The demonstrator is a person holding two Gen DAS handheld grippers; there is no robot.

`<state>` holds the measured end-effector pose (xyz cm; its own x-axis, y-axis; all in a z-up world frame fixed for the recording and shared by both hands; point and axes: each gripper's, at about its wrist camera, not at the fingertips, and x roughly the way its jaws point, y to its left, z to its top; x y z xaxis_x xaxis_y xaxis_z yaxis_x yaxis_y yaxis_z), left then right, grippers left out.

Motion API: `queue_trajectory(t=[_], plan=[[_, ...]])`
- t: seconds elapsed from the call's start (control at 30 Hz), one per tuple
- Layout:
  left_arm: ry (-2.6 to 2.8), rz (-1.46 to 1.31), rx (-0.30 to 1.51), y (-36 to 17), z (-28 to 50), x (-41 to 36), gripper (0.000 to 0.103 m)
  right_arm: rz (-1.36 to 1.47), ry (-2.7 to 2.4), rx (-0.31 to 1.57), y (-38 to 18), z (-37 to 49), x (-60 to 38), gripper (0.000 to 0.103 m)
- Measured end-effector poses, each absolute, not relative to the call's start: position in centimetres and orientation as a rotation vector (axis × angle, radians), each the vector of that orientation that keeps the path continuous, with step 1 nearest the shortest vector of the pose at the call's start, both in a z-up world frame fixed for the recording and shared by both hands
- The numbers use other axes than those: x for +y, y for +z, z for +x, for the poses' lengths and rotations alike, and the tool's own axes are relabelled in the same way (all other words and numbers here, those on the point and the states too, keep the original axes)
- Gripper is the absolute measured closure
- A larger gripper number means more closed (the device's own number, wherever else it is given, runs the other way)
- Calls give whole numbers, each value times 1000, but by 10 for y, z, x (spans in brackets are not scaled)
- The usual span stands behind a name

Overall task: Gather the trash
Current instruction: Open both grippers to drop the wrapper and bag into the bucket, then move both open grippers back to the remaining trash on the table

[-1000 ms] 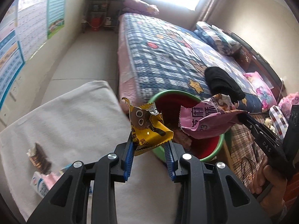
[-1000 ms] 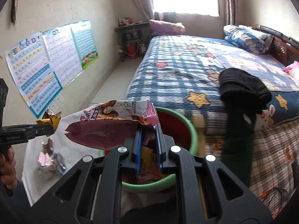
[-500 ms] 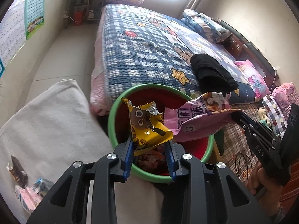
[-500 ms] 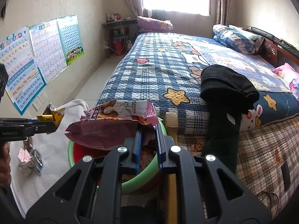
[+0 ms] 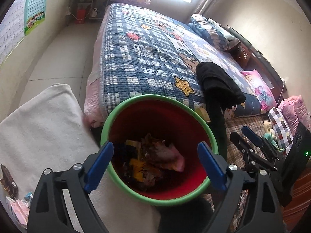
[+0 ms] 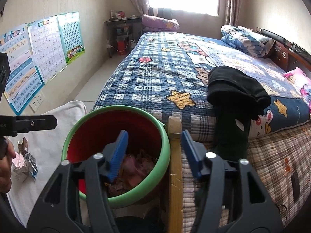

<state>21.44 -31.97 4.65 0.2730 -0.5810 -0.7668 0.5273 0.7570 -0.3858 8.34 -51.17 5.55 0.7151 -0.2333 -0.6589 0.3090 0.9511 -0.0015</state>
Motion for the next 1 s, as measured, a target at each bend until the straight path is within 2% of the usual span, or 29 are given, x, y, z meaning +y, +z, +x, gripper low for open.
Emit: queue_trajectory(t=[0.07, 0.13, 0.3, 1.0], plan=[[-736, -62, 1059, 47, 215, -316, 16, 117, -294, 709, 56, 82, -509, 35], [-719, -68, 1052, 48, 215, -308, 11, 117, -288, 705, 56, 82, -506, 22], [-671, -85, 1037, 51, 212, -281, 8, 112, -267, 685, 62, 80, -486, 5], [-287, -259, 1023, 33, 155, -44, 8, 29, 67, 715, 60, 99, -310, 5]])
